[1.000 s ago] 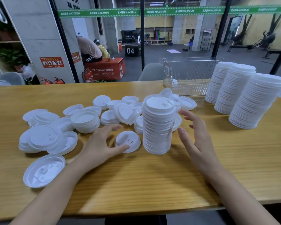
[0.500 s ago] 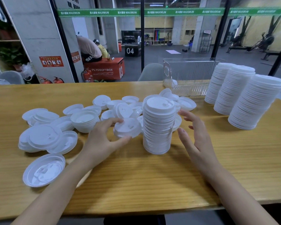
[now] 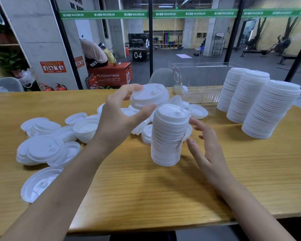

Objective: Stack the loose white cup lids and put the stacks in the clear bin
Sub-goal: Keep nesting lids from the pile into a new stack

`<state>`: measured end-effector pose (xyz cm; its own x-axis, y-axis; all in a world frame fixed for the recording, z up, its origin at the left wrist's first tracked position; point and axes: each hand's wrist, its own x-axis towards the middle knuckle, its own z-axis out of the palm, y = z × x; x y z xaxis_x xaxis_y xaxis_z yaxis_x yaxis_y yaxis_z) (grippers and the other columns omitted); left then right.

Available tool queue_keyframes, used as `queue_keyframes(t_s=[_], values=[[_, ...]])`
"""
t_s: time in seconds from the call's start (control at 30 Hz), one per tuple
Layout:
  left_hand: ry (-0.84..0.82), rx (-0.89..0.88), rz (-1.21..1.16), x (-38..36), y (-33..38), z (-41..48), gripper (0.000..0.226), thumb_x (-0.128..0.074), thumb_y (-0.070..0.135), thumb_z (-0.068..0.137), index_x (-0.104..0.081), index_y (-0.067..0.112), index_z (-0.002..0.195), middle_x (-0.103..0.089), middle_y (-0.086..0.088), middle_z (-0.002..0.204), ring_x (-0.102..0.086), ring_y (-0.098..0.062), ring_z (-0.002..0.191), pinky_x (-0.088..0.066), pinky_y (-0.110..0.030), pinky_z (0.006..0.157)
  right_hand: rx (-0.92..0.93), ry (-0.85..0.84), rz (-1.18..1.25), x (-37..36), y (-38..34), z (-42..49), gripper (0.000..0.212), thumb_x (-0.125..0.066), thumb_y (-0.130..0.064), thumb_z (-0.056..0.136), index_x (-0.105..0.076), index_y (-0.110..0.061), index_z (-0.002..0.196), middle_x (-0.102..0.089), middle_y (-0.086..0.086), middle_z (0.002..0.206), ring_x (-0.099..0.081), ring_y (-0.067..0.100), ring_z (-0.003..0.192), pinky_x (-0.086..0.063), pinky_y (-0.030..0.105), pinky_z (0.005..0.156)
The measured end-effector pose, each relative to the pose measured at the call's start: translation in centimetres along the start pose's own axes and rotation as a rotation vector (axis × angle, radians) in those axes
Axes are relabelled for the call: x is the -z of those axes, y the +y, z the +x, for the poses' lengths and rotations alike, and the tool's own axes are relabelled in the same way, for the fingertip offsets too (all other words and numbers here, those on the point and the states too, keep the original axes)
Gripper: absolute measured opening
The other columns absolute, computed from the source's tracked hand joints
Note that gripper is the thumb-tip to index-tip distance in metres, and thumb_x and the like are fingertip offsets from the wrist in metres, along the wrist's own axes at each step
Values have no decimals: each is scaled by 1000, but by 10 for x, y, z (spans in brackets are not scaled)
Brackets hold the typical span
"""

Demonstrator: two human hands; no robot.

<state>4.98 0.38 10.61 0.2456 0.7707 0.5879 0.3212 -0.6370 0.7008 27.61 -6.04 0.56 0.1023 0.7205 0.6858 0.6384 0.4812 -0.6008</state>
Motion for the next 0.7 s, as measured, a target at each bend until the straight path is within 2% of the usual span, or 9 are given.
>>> queue_keyframes(t_s=[0.07,0.17,0.37,0.47,0.53,0.7], values=[[-100,-17,22,-8,4,2,60,-64,65,66,-59,38,120,-60,24,119,-50,-2,117,-29,2,86,2,1,-6,0,0,0,48,-44,-44,96,-40,-26,141,-44,-19,142,-43,13,129,-36,31,106],[-203,-18,51,-22,7,3,56,-71,58,68,-59,40,120,-56,31,118,-45,-1,117,-28,1,88,3,11,-7,1,0,0,48,-44,-44,96,-39,-27,141,-44,-20,142,-44,13,128,-37,33,106],[-255,-2,106,-33,9,8,52,-68,60,66,-58,47,115,-54,32,117,-42,-4,119,-33,-30,105,-7,12,-6,1,-1,0,48,-44,-43,96,-38,-28,141,-46,-15,142,-43,14,129,-38,39,107],[-264,8,126,-33,8,8,52,-70,59,65,-59,45,114,-52,34,113,-42,-4,118,-32,-34,107,-4,9,-10,1,0,0,48,-44,-43,96,-39,-28,141,-46,-15,143,-43,14,130,-38,38,107],[-266,23,133,-32,5,8,53,-75,58,67,-60,44,115,-52,35,113,-41,-4,119,-32,-32,105,-10,8,-9,1,0,0,48,-44,-44,96,-39,-27,141,-45,-16,143,-43,13,130,-38,38,107],[-257,56,86,-27,-5,3,53,-70,56,66,-61,42,116,-56,30,119,-45,-3,116,-31,-10,91,-19,13,-22,1,2,0,50,-45,-44,96,-41,-23,141,-47,-13,142,-44,15,128,-37,36,106]])
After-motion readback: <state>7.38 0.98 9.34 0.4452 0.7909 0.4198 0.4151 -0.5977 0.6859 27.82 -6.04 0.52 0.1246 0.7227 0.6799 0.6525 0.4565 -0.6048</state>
